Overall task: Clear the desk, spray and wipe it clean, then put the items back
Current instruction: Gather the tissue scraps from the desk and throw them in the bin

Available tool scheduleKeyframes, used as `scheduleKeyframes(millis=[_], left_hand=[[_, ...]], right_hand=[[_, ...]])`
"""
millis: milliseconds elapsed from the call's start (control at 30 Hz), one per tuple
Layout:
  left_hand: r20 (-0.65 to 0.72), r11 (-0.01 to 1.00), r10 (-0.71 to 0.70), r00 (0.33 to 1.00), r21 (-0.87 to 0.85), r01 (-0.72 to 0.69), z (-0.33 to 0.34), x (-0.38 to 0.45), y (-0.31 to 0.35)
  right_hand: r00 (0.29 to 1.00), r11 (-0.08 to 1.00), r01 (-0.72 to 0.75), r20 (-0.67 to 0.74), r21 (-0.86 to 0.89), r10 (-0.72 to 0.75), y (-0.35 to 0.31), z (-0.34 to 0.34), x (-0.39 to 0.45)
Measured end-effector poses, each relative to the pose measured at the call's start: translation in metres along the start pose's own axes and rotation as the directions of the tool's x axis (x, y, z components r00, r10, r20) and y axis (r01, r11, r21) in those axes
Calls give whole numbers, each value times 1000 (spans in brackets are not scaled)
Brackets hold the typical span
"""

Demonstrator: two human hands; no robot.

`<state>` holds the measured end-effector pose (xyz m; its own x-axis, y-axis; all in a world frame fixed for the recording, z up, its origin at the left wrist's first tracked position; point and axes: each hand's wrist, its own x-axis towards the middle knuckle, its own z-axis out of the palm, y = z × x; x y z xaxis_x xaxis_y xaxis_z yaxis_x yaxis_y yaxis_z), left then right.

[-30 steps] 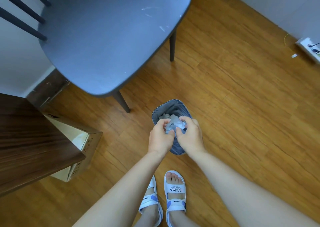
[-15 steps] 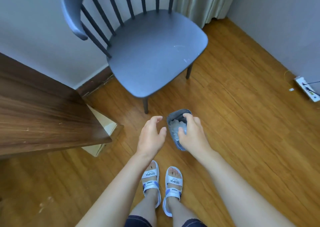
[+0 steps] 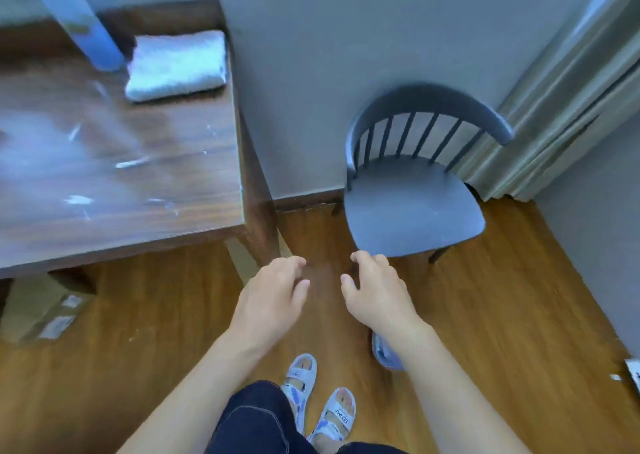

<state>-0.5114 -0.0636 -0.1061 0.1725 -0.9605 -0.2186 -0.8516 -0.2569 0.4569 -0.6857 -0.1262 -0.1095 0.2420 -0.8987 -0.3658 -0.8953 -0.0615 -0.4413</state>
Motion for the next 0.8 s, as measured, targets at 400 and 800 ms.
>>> scheduleKeyframes(millis=[400,800], left_hand=[[-316,965,-261,912,-64,254,-176,-67,-85],[-414,895,-444,795,-158,418,-291,-127,-260]], right_hand=[[898,892,440,64,-98,-436,-223,-52,-18],[764,750,643,181,-152,-619,-432,31,-24]])
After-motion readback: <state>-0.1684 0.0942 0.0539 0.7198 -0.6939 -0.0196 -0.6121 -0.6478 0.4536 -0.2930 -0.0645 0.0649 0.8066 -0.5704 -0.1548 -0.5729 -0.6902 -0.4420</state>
